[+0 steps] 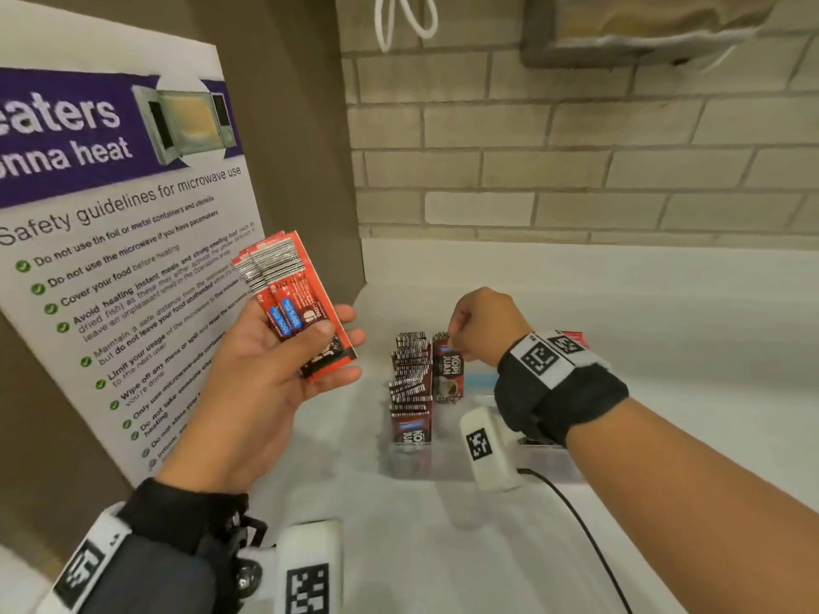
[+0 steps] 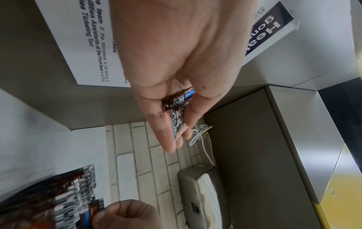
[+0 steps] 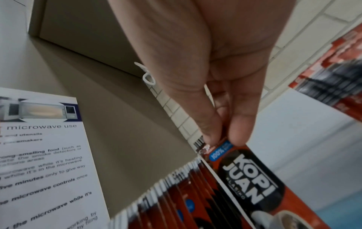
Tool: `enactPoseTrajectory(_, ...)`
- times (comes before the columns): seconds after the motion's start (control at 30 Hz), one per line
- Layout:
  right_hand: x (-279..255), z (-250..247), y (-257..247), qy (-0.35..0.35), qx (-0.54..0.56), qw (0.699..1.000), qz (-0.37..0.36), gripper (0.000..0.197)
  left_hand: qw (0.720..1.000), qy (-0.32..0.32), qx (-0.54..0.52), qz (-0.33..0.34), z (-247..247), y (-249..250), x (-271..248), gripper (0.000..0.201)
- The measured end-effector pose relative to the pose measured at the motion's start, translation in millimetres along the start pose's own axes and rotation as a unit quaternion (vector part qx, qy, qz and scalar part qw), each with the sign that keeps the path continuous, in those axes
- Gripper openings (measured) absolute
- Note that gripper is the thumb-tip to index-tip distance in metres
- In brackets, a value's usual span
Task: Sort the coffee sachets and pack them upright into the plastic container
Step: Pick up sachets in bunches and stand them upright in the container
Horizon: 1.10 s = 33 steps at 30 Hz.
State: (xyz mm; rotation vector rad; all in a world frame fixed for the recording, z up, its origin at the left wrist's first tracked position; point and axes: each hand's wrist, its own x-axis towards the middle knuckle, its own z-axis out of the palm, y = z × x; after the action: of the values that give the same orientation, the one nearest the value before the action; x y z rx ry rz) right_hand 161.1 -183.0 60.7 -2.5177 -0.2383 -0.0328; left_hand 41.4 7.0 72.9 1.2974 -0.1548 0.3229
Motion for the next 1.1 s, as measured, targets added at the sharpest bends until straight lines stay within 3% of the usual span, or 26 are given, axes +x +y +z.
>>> enactPoseTrajectory(0.17, 5, 7, 2, 0.0, -0.02, 1.0, 0.017, 0.012, 1.0, -0.01, -0.002, -0.006, 0, -4, -1, 0.029)
enactPoseTrajectory(0.33, 9, 8, 3, 0.003, -0.04, 0.999, 0.012, 0.028, 1.0, -0.019, -0.003, -0.011, -1, -10, -1, 0.031)
enactPoseTrajectory(0.4, 11, 8, 4, -0.002, -0.049, 0.999, 0.008, 0.025, 1.0, -0.025, -0.003, -0.014, 0, -11, 0, 0.032)
enactPoseTrajectory(0.6, 7, 2, 9, 0.015, 0.002, 1.0, -0.004, 0.024, 0.998, -0.035, -0.008, -0.043, 4, -19, 3, 0.034)
enactPoseTrajectory(0.77, -15, -15, -9, 0.088, 0.15, 0.983, -0.054, 0.011, 0.996, -0.037, 0.007, -0.083, 10, -32, 11, 0.029)
enactPoseTrajectory(0.9, -45, -13, -35, -0.054, 0.364, 0.928, -0.056, 0.013, 0.994, -0.048, 0.044, -0.091, 21, -34, 18, 0.033)
enactPoseTrajectory(0.97, -50, -5, -39, -0.071, 0.378, 0.921, -0.064, 0.018, 0.993, -0.058, 0.058, -0.086, 26, -34, 19, 0.036)
enactPoseTrajectory(1.1, -49, 0, -38, 0.011, 0.354, 0.932, -0.077, 0.013, 0.99, -0.086, 0.064, -0.089, 29, -34, 19, 0.04)
